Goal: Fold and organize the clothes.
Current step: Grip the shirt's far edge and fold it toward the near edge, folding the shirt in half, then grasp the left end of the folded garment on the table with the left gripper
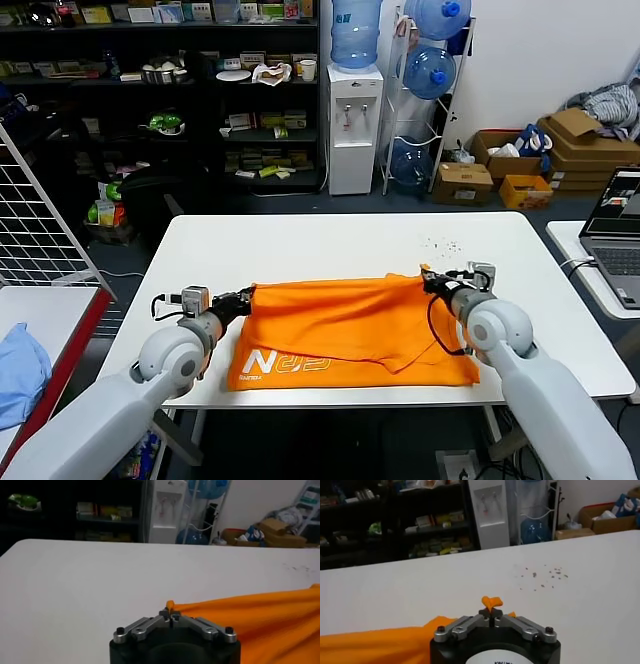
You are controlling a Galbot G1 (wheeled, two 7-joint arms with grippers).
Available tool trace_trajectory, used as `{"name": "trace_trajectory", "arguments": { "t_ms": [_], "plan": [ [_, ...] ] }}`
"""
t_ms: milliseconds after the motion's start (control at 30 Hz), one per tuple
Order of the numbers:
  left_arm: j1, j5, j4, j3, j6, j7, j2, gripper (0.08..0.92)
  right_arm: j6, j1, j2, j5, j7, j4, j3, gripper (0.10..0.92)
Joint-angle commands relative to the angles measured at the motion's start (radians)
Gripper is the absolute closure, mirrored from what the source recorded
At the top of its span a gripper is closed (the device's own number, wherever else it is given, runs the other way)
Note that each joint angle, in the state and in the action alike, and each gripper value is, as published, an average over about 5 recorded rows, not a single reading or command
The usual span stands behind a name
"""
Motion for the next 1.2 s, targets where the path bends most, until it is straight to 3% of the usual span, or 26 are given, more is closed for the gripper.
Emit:
{"name": "trace_trajectory", "arguments": {
  "t_ms": [33, 433, 1200],
  "plan": [
    [0.173, 0.014, -0.176, -0.055, -0.002, -0.016, 0.059, 0.909, -0.025, -0.214, -0.084, 0.052, 0.048, 0.234, 0.092, 0.900],
    [0.222, 0.028, -0.210, -0.056, 0.003, -0.051, 0.067, 0.896, -0.077, -0.350, -0.101, 0.048, 0.050, 0.311, 0.157, 0.887],
    [0.271, 0.034, -0.125, -0.095, 0.005, -0.045, 0.050, 0.254, -0.069, -0.357, -0.093, 0.019, -0.019, 0.319, 0.189, 0.212]
  ]
}}
